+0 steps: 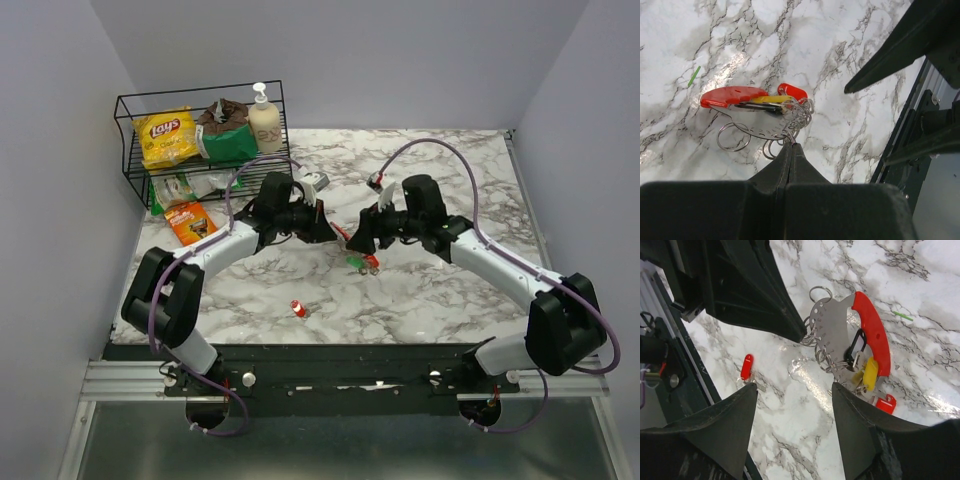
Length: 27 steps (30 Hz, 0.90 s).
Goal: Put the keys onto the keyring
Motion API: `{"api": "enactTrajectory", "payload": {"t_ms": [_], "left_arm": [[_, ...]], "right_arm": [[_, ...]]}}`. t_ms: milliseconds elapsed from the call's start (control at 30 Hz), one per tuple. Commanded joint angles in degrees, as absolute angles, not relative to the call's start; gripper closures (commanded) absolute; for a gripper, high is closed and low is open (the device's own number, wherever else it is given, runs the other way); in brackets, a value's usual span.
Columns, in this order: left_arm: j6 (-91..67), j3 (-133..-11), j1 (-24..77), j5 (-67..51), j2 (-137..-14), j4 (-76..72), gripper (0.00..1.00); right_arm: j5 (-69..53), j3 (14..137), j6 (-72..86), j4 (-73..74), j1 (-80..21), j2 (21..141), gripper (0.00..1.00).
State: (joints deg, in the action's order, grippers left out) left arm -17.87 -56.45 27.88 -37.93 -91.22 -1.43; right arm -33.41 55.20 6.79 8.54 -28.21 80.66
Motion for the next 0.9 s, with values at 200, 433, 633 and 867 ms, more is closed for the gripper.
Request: {"api": "enactTrajectory", "payload": {"t_ms": [200,433,633,867], "left_arm": [[-19.16,-59.50,28.12,-38.23,-93.34,3.78,1.00],[-18.55,-60.64,28.12,-35.69,-94.65,6.85,1.00],[-18.19,-59.42,28.12,-32.87,-96.33,7.21,1.00],[-18.28,-57.66,28.12,-31.55,-97.38,5.63,1.00]], "right_arm": [[-15.14,55.90,3.25,10.20,-34.45,83.93,0.28],[-10.37,56.78,6.06,10.46,-34.54,85.96,0.32],[-9.75,56.95,11.77,10.46,-34.45,87.63,0.34],[-15.81,56.60,17.13,10.63,-33.40,90.26,0.47]]}}
